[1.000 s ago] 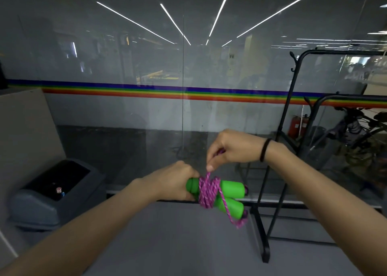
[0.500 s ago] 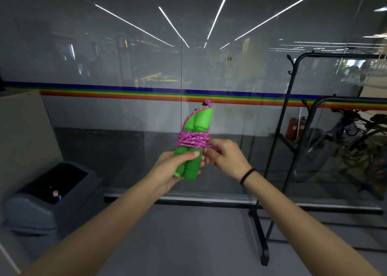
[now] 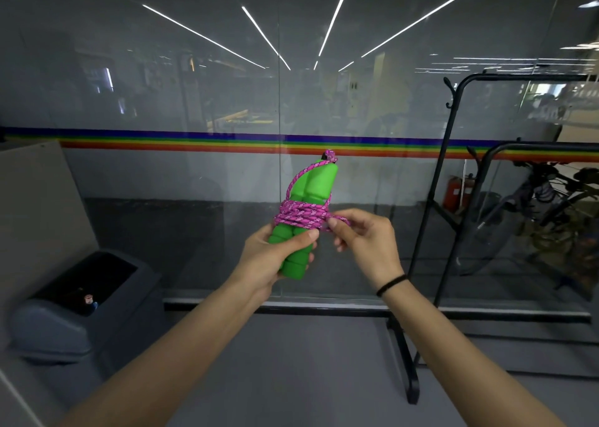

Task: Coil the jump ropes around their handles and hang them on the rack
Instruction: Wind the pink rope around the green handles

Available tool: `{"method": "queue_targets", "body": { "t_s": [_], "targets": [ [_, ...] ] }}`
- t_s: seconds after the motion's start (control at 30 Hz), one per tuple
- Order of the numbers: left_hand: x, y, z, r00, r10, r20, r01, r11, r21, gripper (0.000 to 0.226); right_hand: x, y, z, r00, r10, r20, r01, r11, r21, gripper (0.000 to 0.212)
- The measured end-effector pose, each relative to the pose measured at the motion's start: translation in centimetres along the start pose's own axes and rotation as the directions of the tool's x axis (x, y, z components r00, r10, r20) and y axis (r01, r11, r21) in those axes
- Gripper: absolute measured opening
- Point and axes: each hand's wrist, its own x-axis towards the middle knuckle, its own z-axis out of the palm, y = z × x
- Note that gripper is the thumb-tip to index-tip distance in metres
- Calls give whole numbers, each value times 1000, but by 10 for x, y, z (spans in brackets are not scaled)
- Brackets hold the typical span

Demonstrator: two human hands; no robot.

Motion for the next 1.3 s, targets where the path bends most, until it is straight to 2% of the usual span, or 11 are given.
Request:
{"method": "queue_targets", "body": {
  "t_s": [0.2,0.33,0.47,0.57,0.7,0.77,0.97,1.1,1.17,1.3],
  "targets": [
    [-6,1,6,998,55,-21,-57,986,-154,27,-7,13,-6,995,62,-81,-50,989,137,25],
    [-8,-1,-2,997,69,-42,-74,988,-135,30,-14,14,-6,994,83,-73,-72,987,145,26],
    [-6,-1,-4,974,196,-114,-194,981,23,32,-17,-11,-4,988,-127,-84,122,991,-58,13],
    [-6,4,1,951,290,-106,-281,955,94,32,-19,-28,-3,938,-339,-77,310,915,-257,7],
    [-6,7,10,946,310,-96,-303,950,81,33,-23,-36,0,858,-513,-29,461,795,-395,14],
    [-6,7,12,949,304,-90,-298,952,76,34,-23,-34,1,834,-552,9,502,753,-425,19],
    [-6,2,12,971,227,-71,-222,973,70,34,-20,-24,0,797,-598,83,577,715,-395,25],
    [-6,-8,9,980,187,-71,-181,980,84,36,-15,-21,-8,760,-613,216,642,653,-402,32],
    [-7,-9,7,981,182,-65,-176,981,87,37,-14,-22,-8,780,-588,213,620,684,-384,23],
    [-9,-6,6,983,183,-29,-178,976,123,34,-13,-29,-3,891,-441,105,453,852,-263,16]
  ]
}}
